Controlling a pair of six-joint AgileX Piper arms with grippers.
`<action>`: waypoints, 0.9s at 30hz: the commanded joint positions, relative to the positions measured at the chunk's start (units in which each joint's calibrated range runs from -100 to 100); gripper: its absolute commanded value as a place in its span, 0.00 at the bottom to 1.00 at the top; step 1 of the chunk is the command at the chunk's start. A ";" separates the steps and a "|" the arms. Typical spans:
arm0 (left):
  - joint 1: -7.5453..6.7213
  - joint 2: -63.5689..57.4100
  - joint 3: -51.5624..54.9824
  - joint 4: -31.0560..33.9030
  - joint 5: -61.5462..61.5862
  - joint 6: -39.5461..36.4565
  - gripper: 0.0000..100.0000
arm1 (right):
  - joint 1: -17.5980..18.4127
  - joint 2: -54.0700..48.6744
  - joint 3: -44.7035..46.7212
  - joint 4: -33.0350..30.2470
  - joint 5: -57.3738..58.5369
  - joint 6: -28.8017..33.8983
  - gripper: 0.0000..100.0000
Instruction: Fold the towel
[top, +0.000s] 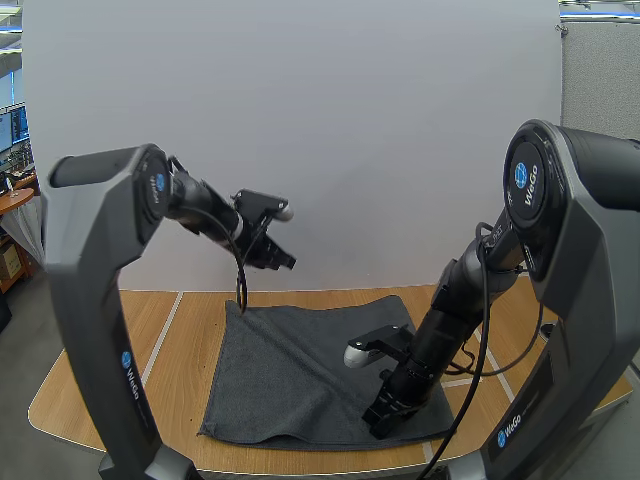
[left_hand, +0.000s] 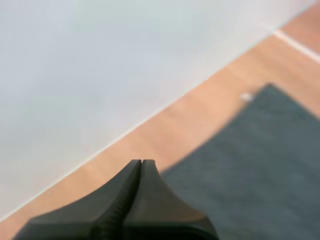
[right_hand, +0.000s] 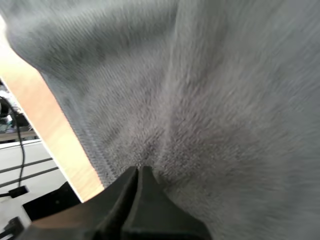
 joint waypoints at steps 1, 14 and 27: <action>-0.17 -7.76 -0.13 1.69 26.91 -4.43 0.00 | 0.02 -11.38 -5.68 -2.11 9.51 0.37 0.00; -0.17 -16.37 20.53 7.94 28.17 -2.80 0.00 | 0.02 -13.88 -17.87 5.82 -0.28 1.86 0.00; -0.17 -16.47 34.91 10.59 20.56 -0.02 0.00 | 0.02 11.69 -29.06 15.41 -11.98 -4.68 0.00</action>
